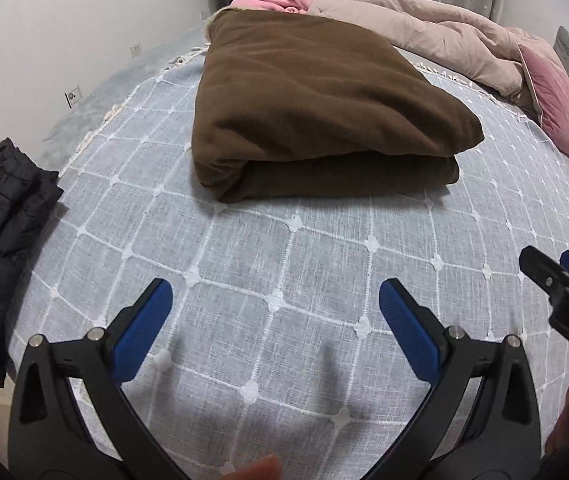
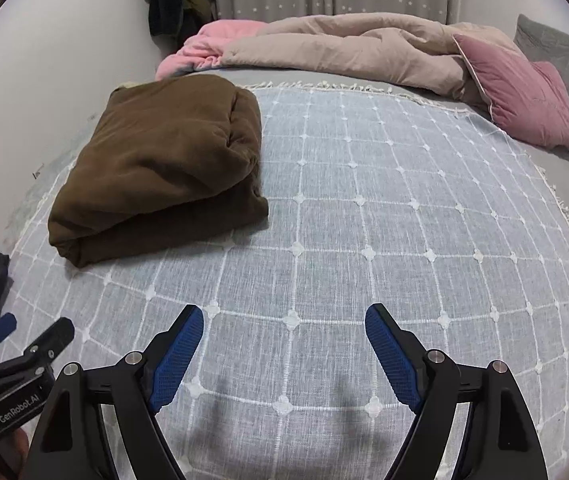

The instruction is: Fold large clothes

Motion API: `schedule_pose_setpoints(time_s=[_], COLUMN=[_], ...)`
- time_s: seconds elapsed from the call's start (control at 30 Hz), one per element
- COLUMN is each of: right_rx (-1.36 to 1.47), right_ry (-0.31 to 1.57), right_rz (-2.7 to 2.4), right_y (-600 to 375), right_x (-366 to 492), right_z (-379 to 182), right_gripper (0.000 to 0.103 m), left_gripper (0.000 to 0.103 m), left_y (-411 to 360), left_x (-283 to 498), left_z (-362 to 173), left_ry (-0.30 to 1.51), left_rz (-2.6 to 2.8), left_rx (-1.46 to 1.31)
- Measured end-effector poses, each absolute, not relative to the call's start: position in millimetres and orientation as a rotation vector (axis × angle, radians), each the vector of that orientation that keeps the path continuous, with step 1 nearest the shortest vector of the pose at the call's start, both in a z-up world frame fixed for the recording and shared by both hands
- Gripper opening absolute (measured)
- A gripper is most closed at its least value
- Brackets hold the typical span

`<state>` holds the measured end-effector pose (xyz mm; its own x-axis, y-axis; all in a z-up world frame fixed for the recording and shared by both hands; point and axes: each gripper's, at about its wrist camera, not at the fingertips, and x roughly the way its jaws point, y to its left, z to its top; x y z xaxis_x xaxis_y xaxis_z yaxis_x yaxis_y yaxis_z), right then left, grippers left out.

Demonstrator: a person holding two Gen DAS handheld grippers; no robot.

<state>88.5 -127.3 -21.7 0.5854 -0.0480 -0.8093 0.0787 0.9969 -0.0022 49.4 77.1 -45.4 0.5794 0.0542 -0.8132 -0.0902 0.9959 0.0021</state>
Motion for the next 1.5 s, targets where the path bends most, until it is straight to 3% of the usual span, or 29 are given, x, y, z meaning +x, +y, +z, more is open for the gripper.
schedule_pose_setpoints(time_s=[1.5], right_rx=[-0.032], right_ry=[0.99], right_rz=[-0.034], right_y=[-110], right_x=[93], right_z=[-42], right_gripper=[0.084], left_gripper=[0.103], left_y=[80], left_x=[50], left_z=[-48], left_ry=[0.957], left_rz=[0.097], left_rx=[-0.05])
